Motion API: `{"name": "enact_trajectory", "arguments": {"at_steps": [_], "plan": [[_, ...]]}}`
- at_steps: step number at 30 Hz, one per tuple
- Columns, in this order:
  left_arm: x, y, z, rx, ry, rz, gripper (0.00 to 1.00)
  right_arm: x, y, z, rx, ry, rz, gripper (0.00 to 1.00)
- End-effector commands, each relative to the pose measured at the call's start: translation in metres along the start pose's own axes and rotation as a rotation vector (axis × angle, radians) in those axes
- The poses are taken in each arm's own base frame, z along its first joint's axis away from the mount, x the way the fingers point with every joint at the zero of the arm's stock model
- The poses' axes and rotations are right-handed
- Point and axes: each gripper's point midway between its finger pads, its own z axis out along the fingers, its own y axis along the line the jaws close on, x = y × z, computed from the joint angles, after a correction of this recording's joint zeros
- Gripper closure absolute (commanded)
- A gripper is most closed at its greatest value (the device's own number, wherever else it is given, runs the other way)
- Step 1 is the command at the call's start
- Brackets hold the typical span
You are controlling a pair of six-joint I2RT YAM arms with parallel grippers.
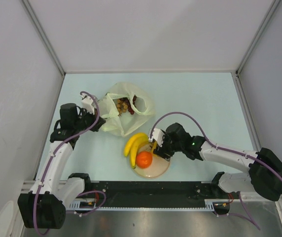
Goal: Take the fake fruits out of the plastic bag
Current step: Place the fake fruit on the plate, then adjust the plastic bag at the center of the board.
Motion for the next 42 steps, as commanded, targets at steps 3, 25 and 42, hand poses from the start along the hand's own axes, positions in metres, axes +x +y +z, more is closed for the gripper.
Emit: {"name": "enact_trajectory", "arguments": {"at_steps": [3,25,42], "plan": [[-0.011,-0.005,-0.005,0.015,-0.052,0.011,1.00,-0.009,-0.005,0.004,0.028,-0.032,0.020,0.15],[-0.025,-0.013,-0.036,0.006,0.005,0.147,1.00,-0.140,-0.060,-0.073,0.187,-0.346,0.095,0.04],[-0.056,-0.027,-0.059,0.015,-0.056,0.213,1.00,-0.206,-0.120,-0.037,0.407,-0.380,-0.312,0.00]]}}
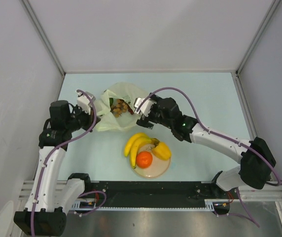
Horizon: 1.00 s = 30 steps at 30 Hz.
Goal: Take the fake fruits out of the plastic bag
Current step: Adjust the plastic bag at the center of the board.
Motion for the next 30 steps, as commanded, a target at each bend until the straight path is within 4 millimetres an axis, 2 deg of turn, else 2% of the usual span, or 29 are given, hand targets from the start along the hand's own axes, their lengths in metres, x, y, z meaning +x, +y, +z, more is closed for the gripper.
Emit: {"name": "enact_trajectory", "arguments": {"at_steps": [1,3,6,7,8,9,10,11,12,14,15,16,17,18,19,20,21,22,23,24,25,26,28,29,30], "plan": [[-0.022,-0.002,-0.007,0.012,-0.052,0.039,1.00,-0.046,0.003,-0.002,-0.048,-0.144,-0.103,0.02],[-0.025,-0.002,-0.006,0.017,-0.058,0.038,1.00,-0.051,0.006,0.003,-0.031,-0.155,-0.134,0.06],[-0.031,-0.002,0.000,0.033,-0.075,0.037,1.00,-0.052,-0.012,0.014,0.056,-0.160,-0.131,0.26],[-0.033,-0.002,0.002,0.040,-0.080,0.039,0.99,-0.051,-0.018,0.016,0.076,-0.162,-0.131,0.46],[-0.036,-0.003,0.009,0.059,-0.078,0.037,1.00,-0.053,-0.032,0.018,0.120,-0.175,-0.124,0.61],[-0.039,-0.006,0.013,0.079,-0.078,0.040,1.00,-0.050,-0.056,0.018,0.179,-0.171,-0.113,0.78],[-0.050,-0.013,0.015,0.105,-0.090,0.064,1.00,-0.042,-0.071,0.024,0.221,-0.155,-0.101,1.00],[-0.050,-0.012,0.026,0.127,-0.065,0.058,1.00,-0.041,-0.095,0.022,0.303,-0.158,-0.089,1.00],[-0.067,-0.017,0.026,0.145,-0.086,0.083,1.00,-0.034,-0.132,0.016,0.390,-0.145,-0.072,1.00],[-0.083,-0.030,0.037,0.199,-0.089,0.106,1.00,-0.021,-0.171,0.013,0.483,-0.128,-0.045,1.00],[-0.103,-0.033,0.047,0.227,-0.101,0.115,1.00,-0.012,-0.191,0.008,0.526,-0.114,-0.032,1.00],[-0.115,-0.042,0.054,0.258,-0.106,0.116,1.00,-0.001,-0.226,-0.005,0.599,-0.098,-0.002,1.00],[-0.130,-0.046,0.058,0.271,-0.124,0.126,1.00,0.007,-0.244,-0.014,0.638,-0.082,0.011,1.00],[-0.157,-0.046,0.072,0.285,-0.144,0.143,1.00,0.013,-0.259,-0.023,0.668,-0.073,0.024,1.00],[-0.172,-0.057,0.077,0.313,-0.157,0.166,1.00,0.026,-0.282,-0.043,0.722,-0.045,0.042,1.00],[-0.184,-0.062,0.085,0.327,-0.159,0.176,1.00,0.031,-0.291,-0.053,0.743,-0.037,0.051,1.00],[-0.215,-0.066,0.092,0.334,-0.203,0.207,1.00,0.035,-0.297,-0.063,0.760,-0.027,0.064,1.00],[-0.225,-0.079,0.098,0.359,-0.208,0.227,1.00,0.050,-0.307,-0.079,0.776,0.012,0.085,1.00],[-0.237,-0.086,0.099,0.371,-0.228,0.246,1.00,0.045,-0.311,-0.095,0.789,-0.005,0.125,1.00],[-0.262,-0.095,0.090,0.377,-0.287,0.277,1.00,0.047,-0.311,-0.107,0.790,0.004,0.147,1.00],[-0.262,-0.108,0.099,0.405,-0.283,0.295,1.00,0.056,-0.301,-0.109,0.739,0.040,0.180,1.00],[-0.265,-0.115,0.098,0.415,-0.293,0.308,1.00,0.053,-0.299,-0.130,0.748,0.032,0.208,1.00],[-0.257,-0.135,0.096,0.459,-0.279,0.318,1.00,0.063,-0.283,-0.143,0.730,0.059,0.236,1.00],[-0.250,-0.144,0.092,0.490,-0.268,0.319,1.00,0.064,-0.277,-0.154,0.736,0.062,0.240,1.00],[-0.225,-0.150,0.102,0.513,-0.207,0.304,1.00,0.066,-0.263,-0.167,0.738,0.066,0.249,1.00]]}}
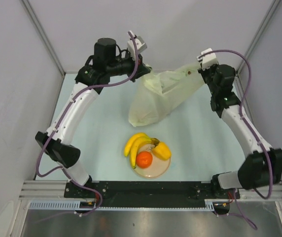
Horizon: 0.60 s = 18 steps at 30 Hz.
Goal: Take the fake fruits out of the plastic bag
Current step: Adjust the plastic bag at the center of the board.
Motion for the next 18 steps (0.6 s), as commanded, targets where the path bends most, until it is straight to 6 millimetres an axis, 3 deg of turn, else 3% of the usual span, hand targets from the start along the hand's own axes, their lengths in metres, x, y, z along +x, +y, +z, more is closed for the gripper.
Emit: {"name": "enact_trajectory", "arguments": {"at_steps": [1,2,3,4,5,6,8,9,10,11,12,15,16,17,18], "plan": [[0.015,-0.058,0.002,0.133,0.035,0.009,1.00,-0.003,-0.004,-0.070,-0.025,0.009,0.083,1.00],[0.020,-0.071,-0.005,0.152,0.044,0.018,1.00,0.006,-0.002,-0.078,-0.026,0.039,0.094,1.00],[0.052,-0.082,-0.001,0.176,0.113,-0.006,1.00,0.012,0.000,-0.092,-0.026,0.055,0.113,1.00],[0.065,-0.098,-0.001,0.204,0.146,0.009,1.00,0.027,0.005,-0.100,-0.037,0.106,0.120,1.00],[0.072,-0.105,-0.008,0.208,0.159,0.020,0.99,0.035,0.007,-0.106,-0.043,0.126,0.124,0.99],[0.097,-0.113,-0.009,0.224,0.212,-0.004,1.00,0.042,0.007,-0.116,-0.032,0.142,0.140,0.96],[0.125,-0.122,-0.012,0.242,0.270,-0.040,1.00,0.049,0.007,-0.125,-0.023,0.168,0.144,0.94],[0.126,-0.123,-0.018,0.231,0.270,-0.041,1.00,0.053,-0.001,-0.128,0.006,0.179,0.151,0.89],[0.130,-0.123,-0.019,0.226,0.275,-0.043,1.00,0.050,-0.008,-0.131,0.028,0.165,0.165,0.82],[0.135,-0.123,-0.020,0.222,0.287,-0.045,1.00,0.047,-0.014,-0.133,0.055,0.159,0.168,0.68],[0.135,-0.122,-0.022,0.208,0.286,-0.043,1.00,0.043,-0.019,-0.135,0.075,0.149,0.166,0.48],[0.132,-0.120,-0.026,0.181,0.291,-0.064,1.00,0.007,-0.022,-0.143,0.010,0.063,0.174,0.32],[0.132,-0.118,-0.029,0.162,0.297,-0.071,1.00,-0.008,-0.014,-0.147,-0.061,0.027,0.189,0.32],[0.128,-0.119,-0.032,0.155,0.291,-0.077,1.00,-0.035,-0.016,-0.155,-0.094,-0.043,0.208,0.32],[0.127,-0.120,-0.035,0.148,0.290,-0.088,1.00,-0.046,-0.017,-0.159,-0.110,-0.062,0.228,0.31]]}}
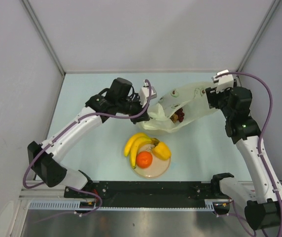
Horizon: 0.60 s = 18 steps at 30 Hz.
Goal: Take the fake fruits out of the plastic bag
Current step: Adjust the plastic bag at the center of the board.
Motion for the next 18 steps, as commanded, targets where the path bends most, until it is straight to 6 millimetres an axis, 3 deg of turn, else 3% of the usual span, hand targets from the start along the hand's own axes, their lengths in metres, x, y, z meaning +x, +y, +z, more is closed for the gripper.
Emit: {"name": "enact_trajectory", "arguments": {"at_steps": [1,2,5,6,8,9,12,15,16,18], "plan": [[-0.026,-0.010,-0.036,-0.055,-0.099,0.015,1.00,-0.094,0.003,-0.046,-0.131,-0.246,0.071,0.30],[-0.023,-0.014,-0.038,-0.045,-0.098,0.010,1.00,-0.105,0.003,-0.052,-0.146,-0.268,0.082,0.29],[-0.014,-0.025,-0.040,-0.004,-0.093,-0.008,1.00,-0.106,0.030,-0.064,-0.301,-0.288,0.050,0.25],[-0.011,-0.027,-0.039,0.003,-0.087,-0.014,1.00,-0.101,0.058,-0.073,-0.456,-0.286,0.027,0.31],[-0.003,-0.029,-0.035,0.019,-0.074,-0.030,1.00,-0.095,0.092,-0.081,-0.617,-0.273,0.002,0.41],[-0.002,-0.029,-0.034,0.026,-0.072,-0.036,1.00,-0.080,0.112,-0.074,-0.694,-0.208,0.001,0.52],[0.000,-0.030,-0.033,0.029,-0.077,-0.050,1.00,-0.059,0.156,-0.063,-0.829,-0.113,-0.030,0.70],[0.000,-0.029,-0.036,0.016,-0.079,-0.043,1.00,-0.051,0.179,-0.048,-0.868,-0.085,-0.064,0.74],[-0.001,-0.029,-0.036,0.012,-0.080,-0.038,1.00,-0.037,0.188,-0.032,-0.870,-0.045,-0.076,0.75],[-0.005,-0.026,-0.041,-0.013,-0.086,-0.018,1.00,-0.037,0.196,-0.013,-0.861,-0.059,-0.084,0.77]]}}
